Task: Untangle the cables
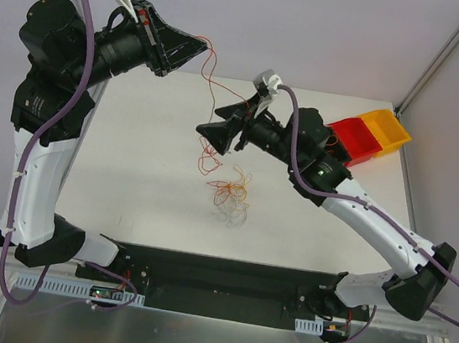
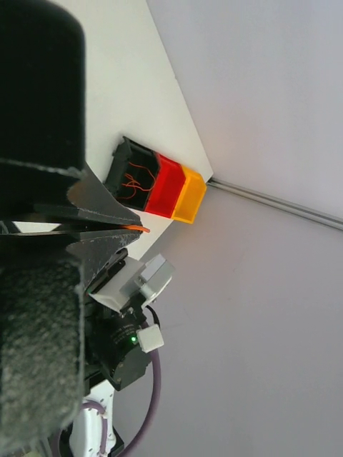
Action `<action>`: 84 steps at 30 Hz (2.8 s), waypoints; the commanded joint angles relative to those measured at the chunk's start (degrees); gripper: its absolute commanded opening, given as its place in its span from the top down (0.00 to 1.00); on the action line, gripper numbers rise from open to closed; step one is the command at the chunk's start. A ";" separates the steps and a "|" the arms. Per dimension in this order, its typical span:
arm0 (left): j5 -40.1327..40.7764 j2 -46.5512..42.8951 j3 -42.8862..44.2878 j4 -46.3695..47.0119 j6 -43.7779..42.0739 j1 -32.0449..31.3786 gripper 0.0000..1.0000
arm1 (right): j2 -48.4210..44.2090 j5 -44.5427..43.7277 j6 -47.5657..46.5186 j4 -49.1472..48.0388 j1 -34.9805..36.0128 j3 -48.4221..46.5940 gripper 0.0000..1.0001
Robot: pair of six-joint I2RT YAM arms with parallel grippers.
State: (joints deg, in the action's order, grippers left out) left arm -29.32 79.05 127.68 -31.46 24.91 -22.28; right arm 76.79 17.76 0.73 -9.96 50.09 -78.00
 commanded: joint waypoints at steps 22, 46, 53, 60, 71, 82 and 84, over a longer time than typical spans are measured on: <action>10.69 1.46 8.81 6.24 -2.93 0.05 1.00 | 21.46 -22.25 -0.37 -21.68 3.53 30.44 0.68; 11.49 -25.96 -64.90 4.39 -4.52 2.77 0.23 | 11.11 12.92 3.67 34.30 -5.96 16.28 0.24; 8.05 -23.95 -77.83 11.41 -1.00 2.77 0.28 | 1.18 11.07 4.80 29.66 -12.11 25.08 0.24; 16.49 -11.48 -77.94 14.40 5.85 3.38 0.15 | -0.42 10.37 8.06 19.29 -14.05 26.41 0.32; 14.99 12.34 -71.35 26.45 17.01 8.57 0.24 | 14.17 9.76 2.96 16.11 -10.80 15.33 0.53; 6.47 26.34 -65.80 32.95 21.06 9.71 0.76 | 20.14 1.50 -5.65 21.02 -9.04 9.45 0.42; 6.91 25.11 -66.41 33.13 19.49 9.71 0.92 | 21.55 0.96 -6.35 22.26 -9.04 7.78 0.42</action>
State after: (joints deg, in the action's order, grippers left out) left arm -20.10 105.56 60.25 -1.08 45.10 -12.67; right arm 96.01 22.02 -1.52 9.61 40.97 -65.56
